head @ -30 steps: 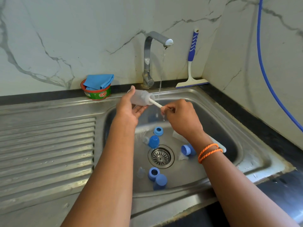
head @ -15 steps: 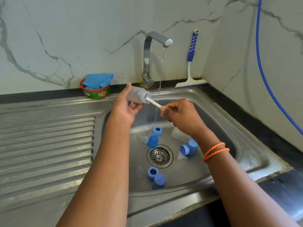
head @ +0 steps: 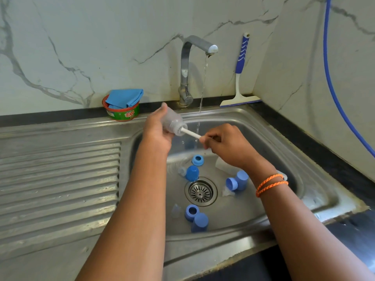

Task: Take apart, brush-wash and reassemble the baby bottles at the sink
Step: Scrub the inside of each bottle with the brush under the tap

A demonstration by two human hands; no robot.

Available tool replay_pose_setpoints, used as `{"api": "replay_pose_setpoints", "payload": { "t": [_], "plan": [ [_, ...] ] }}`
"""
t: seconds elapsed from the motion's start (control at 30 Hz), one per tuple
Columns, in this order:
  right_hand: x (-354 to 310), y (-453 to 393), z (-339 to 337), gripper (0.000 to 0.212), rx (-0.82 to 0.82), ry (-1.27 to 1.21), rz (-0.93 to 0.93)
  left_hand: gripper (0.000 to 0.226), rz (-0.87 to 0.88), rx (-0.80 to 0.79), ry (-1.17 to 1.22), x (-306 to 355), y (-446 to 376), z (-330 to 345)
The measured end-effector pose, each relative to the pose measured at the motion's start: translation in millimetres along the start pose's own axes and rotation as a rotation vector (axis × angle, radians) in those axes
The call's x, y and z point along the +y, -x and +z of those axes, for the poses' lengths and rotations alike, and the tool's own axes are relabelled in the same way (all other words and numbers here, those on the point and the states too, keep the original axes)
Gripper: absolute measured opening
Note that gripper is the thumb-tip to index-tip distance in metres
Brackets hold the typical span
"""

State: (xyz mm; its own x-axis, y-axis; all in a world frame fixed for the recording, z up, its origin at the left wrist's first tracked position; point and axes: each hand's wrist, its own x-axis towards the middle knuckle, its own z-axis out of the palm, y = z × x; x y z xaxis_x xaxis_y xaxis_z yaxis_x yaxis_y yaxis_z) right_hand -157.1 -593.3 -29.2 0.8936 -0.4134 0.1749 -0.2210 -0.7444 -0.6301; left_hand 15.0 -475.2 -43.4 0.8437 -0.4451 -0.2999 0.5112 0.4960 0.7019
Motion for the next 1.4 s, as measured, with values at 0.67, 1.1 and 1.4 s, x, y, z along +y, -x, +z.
{"api": "replay_pose_setpoints", "payload": {
  "t": [0.67,1.1,1.4],
  "plan": [
    [-2.5,-2.8,7.7,0.028,-0.006,0.14,0.02,0.025,-0.003,-0.126,0.172,-12.1,6.1,5.4],
    [-6.3,-6.3,32.2,0.033,0.146,0.217,0.094,0.063,-0.022,-0.087,0.102,-13.1,14.7,17.7],
    [-7.5,-0.9,10.6,0.032,-0.056,-0.055,-0.006,0.026,-0.015,-0.083,0.218,-13.9,9.9,10.0]
  ]
}}
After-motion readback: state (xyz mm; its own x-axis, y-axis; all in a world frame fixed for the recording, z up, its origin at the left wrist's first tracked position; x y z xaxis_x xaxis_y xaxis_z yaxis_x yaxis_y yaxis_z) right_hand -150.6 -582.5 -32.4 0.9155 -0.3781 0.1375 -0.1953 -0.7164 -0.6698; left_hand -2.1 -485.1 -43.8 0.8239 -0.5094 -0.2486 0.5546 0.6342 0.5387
